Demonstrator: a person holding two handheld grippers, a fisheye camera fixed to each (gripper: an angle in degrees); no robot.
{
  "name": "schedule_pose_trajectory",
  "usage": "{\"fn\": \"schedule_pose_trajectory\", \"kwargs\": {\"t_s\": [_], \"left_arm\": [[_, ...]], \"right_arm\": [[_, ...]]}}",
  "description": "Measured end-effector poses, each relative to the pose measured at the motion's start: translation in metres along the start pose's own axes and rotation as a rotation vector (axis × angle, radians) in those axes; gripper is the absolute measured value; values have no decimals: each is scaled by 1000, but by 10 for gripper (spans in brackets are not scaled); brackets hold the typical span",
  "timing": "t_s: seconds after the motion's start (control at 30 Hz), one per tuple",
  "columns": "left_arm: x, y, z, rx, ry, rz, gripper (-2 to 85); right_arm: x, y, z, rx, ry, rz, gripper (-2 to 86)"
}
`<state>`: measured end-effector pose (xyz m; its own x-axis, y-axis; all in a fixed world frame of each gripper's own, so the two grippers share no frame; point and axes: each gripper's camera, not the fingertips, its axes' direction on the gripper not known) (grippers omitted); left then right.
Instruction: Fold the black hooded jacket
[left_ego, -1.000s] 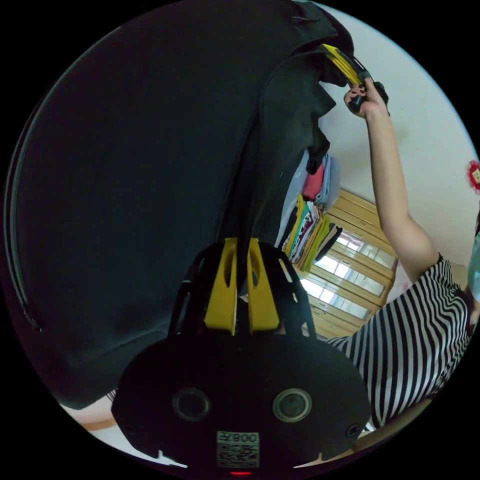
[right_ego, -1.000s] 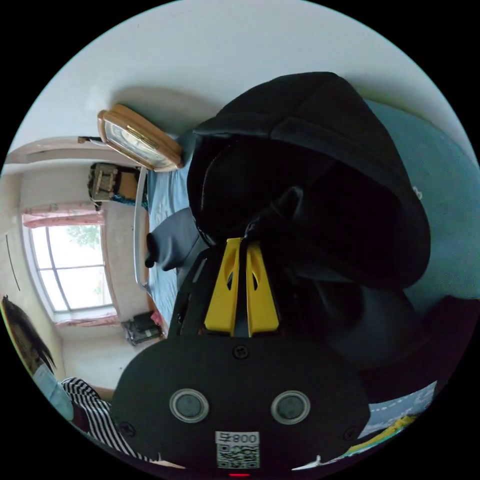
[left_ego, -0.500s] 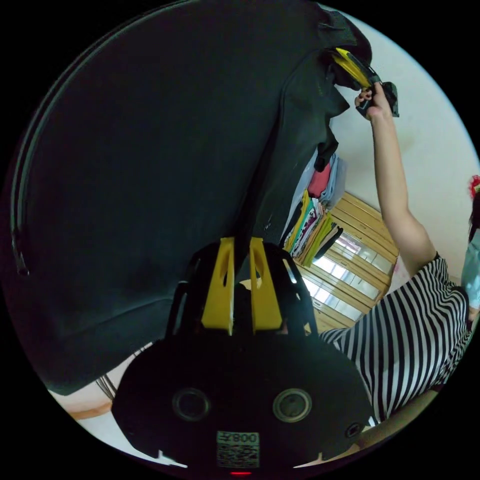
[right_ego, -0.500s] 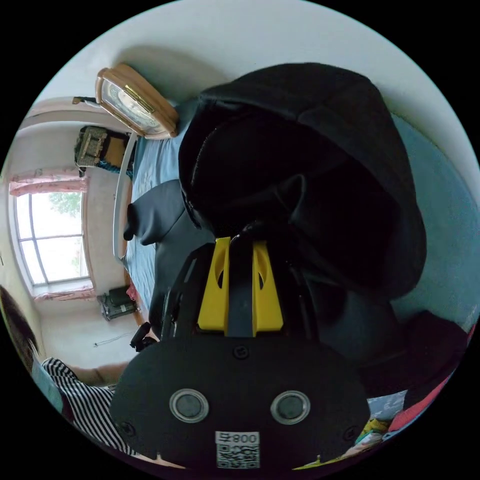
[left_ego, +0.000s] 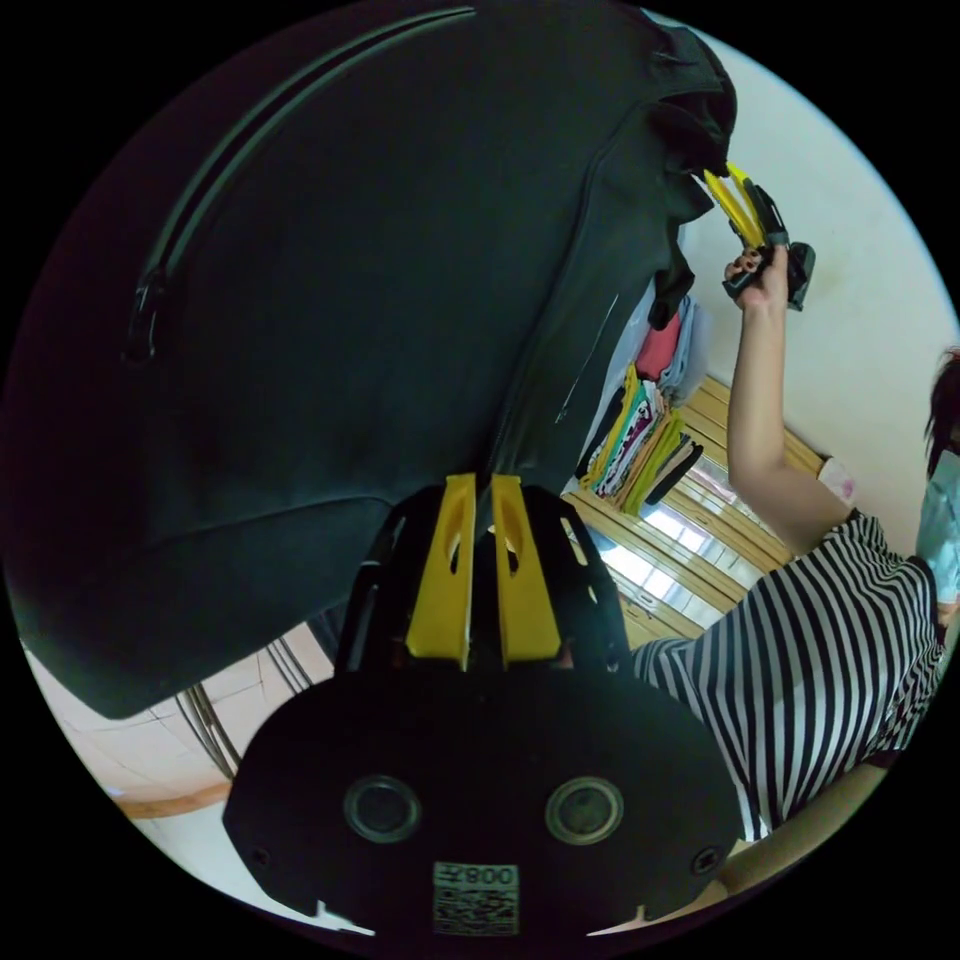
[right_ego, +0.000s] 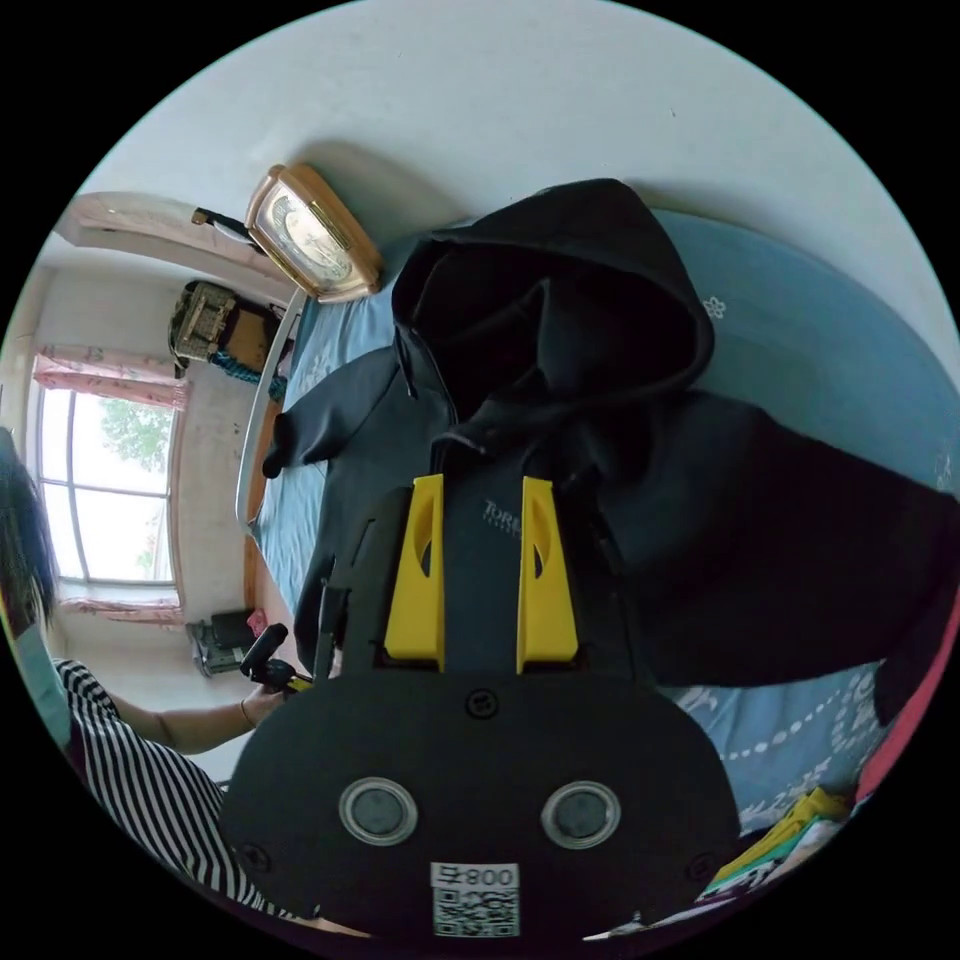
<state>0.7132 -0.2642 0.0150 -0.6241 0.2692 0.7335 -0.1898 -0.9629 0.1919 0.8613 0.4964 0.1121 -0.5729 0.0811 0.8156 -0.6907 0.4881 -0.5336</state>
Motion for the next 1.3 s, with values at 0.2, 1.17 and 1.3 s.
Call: {"fn": "schedule_pose_trajectory", "kwargs": {"t_s": [0.2, 1.17, 1.3], "left_arm": [[22, -19, -9, 3, -42, 11, 30], [309, -282, -52, 263, -588, 603, 1], [365, -378, -59, 282, -773, 652, 1]], "right_arm": [[-10, 82, 25, -72, -48, 47, 99], [-85, 304, 175, -535, 364, -183, 7], [-74, 310, 170, -493, 339, -94, 6]]}}
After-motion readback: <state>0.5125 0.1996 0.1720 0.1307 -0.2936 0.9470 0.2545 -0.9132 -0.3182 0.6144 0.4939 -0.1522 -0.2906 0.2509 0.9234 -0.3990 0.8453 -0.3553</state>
